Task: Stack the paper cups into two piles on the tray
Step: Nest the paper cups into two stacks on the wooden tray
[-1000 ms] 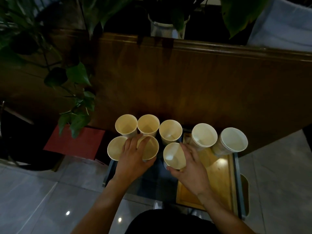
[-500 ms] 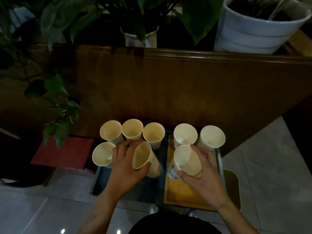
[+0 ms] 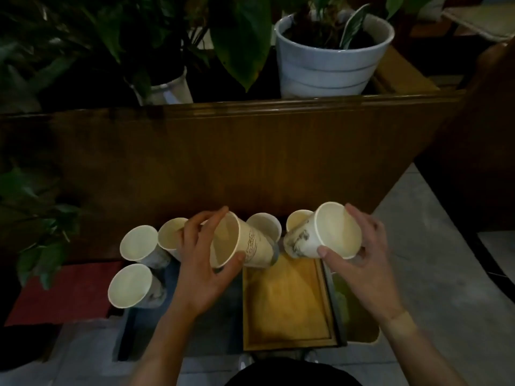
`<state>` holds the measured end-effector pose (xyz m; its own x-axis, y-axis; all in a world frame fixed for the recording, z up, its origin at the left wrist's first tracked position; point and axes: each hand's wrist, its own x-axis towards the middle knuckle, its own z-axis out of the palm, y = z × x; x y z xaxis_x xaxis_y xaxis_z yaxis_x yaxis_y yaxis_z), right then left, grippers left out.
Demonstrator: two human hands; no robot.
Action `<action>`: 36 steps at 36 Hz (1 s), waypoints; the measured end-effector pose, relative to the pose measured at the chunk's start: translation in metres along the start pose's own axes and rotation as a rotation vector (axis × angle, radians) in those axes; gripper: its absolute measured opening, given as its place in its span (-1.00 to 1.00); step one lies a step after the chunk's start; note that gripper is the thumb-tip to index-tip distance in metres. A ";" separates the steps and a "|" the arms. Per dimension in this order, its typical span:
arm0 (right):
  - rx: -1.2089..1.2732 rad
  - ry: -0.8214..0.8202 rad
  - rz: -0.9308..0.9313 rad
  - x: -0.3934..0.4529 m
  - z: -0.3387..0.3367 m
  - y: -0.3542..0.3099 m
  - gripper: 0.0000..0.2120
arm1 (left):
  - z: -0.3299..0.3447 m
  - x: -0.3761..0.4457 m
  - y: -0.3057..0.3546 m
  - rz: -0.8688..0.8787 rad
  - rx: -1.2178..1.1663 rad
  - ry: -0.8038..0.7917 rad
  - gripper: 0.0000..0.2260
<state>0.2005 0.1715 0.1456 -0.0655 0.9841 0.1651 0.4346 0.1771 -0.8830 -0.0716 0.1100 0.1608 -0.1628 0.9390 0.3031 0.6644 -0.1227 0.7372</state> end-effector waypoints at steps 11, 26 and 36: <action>-0.025 0.079 -0.050 0.039 -0.024 0.003 -0.17 | 0.019 0.037 0.017 0.012 0.081 0.138 -0.34; -0.196 -0.132 -0.006 0.071 0.004 0.032 -0.14 | 0.054 0.062 -0.015 -0.058 0.230 0.040 -0.32; -0.226 -0.246 0.011 0.082 0.028 0.050 -0.06 | 0.075 0.066 -0.028 -0.082 0.340 -0.043 -0.31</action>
<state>0.1920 0.2617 0.1033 -0.2623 0.9647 0.0212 0.6231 0.1861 -0.7597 -0.0462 0.1995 0.1144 -0.1998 0.9549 0.2196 0.8565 0.0614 0.5124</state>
